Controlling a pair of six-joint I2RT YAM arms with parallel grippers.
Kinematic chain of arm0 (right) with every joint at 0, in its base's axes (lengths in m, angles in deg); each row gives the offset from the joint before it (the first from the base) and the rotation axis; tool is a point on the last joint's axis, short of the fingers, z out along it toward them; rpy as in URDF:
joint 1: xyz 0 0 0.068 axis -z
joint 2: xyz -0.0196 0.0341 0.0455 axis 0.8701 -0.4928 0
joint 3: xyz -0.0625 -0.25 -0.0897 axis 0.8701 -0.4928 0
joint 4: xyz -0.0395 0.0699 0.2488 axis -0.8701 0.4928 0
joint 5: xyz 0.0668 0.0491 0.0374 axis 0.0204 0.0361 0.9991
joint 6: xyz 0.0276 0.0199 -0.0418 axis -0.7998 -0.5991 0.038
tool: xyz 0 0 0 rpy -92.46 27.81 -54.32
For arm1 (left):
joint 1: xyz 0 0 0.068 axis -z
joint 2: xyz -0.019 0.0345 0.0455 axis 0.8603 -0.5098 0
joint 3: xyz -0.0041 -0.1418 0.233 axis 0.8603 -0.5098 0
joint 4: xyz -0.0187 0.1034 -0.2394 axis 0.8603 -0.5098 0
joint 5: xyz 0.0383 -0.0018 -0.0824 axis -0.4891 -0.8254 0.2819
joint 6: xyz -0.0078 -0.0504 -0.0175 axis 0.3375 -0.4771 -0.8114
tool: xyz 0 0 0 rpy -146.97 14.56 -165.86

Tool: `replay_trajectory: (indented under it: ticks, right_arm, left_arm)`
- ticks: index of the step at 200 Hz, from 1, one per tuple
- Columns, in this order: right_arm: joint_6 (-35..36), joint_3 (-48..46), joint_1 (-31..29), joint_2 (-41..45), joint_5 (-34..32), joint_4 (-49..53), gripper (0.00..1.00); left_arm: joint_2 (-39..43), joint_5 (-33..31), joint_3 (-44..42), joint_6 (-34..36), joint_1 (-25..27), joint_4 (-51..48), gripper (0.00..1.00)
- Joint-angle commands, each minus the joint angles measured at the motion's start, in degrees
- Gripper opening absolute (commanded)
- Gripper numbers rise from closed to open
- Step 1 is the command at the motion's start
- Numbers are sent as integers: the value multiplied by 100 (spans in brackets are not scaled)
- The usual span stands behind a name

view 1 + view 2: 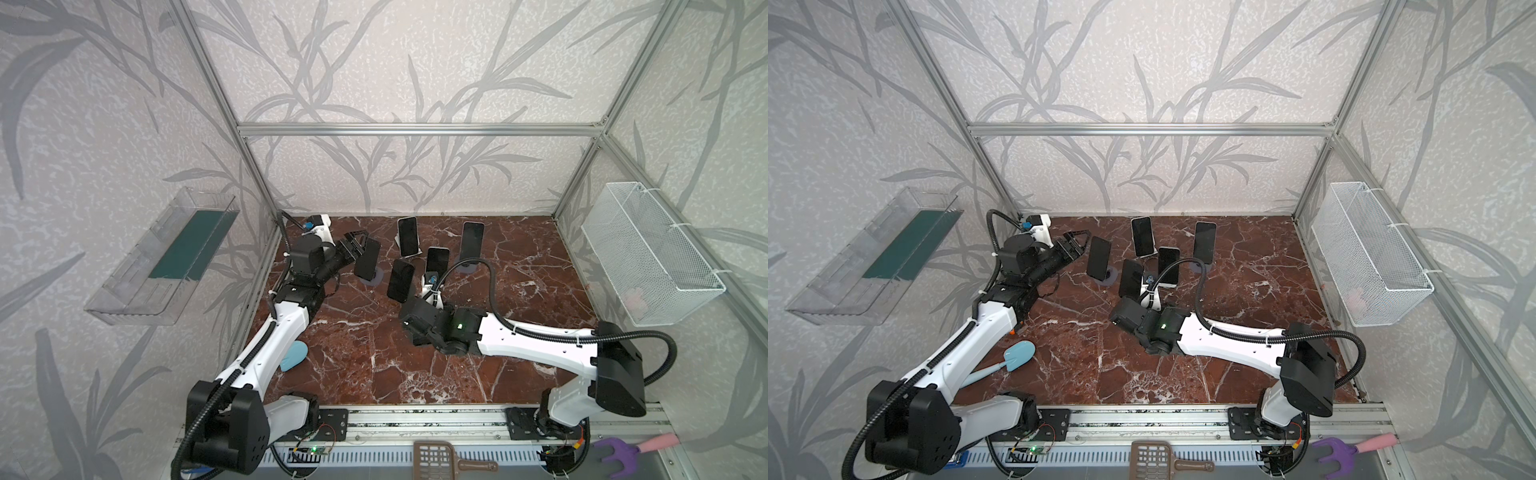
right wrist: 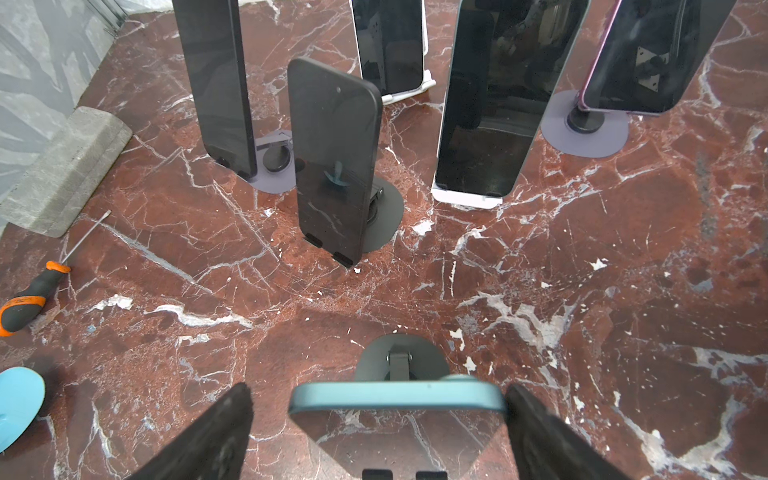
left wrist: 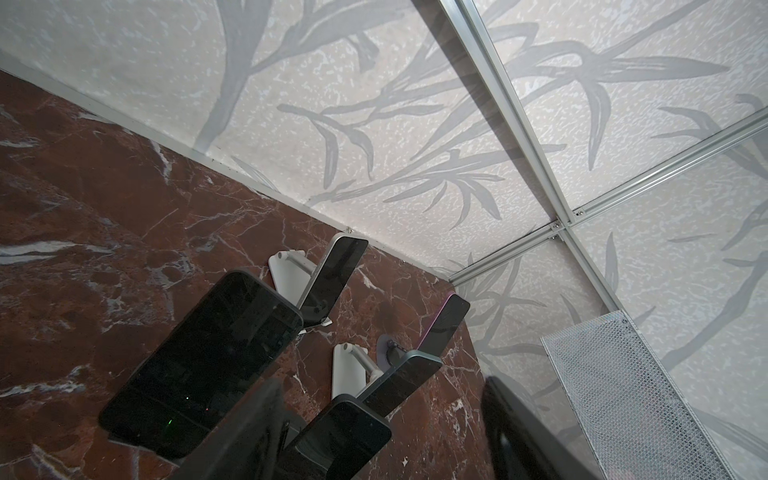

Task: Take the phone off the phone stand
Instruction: 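Lower the open right gripper around the top edge of the teal-edged phone, then close the right gripper on the phone and lift it off its stand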

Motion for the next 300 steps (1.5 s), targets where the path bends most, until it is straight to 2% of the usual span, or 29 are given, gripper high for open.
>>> replay_trajectory:
  ticks: [1, 139, 160, 189, 245, 300]
  right_arm:
    - [-177, -117, -38, -60, -168, 7, 93]
    - [-293, -221, -49, -235, -404, -35, 84]
    - [-107, -233, -50, -248, -338, -229, 74]
    - [-17, -202, -57, -262, -257, -283, 67]
    - [361, -229, -153, 68, -400, -311, 63]
    - [806, -286, -233, 750, -493, -202, 62]
  left_arm:
    - [-18, 79, -19, -66, 26, 186, 76]
    - [-9, 81, -67, -132, 27, 276, 75]
    - [-9, 82, -71, -142, 27, 284, 75]
    - [-17, 88, -75, -138, 26, 304, 75]
    - [-28, 157, -87, -145, 26, 385, 75]
    - [-28, 294, -133, -222, 30, 581, 75]
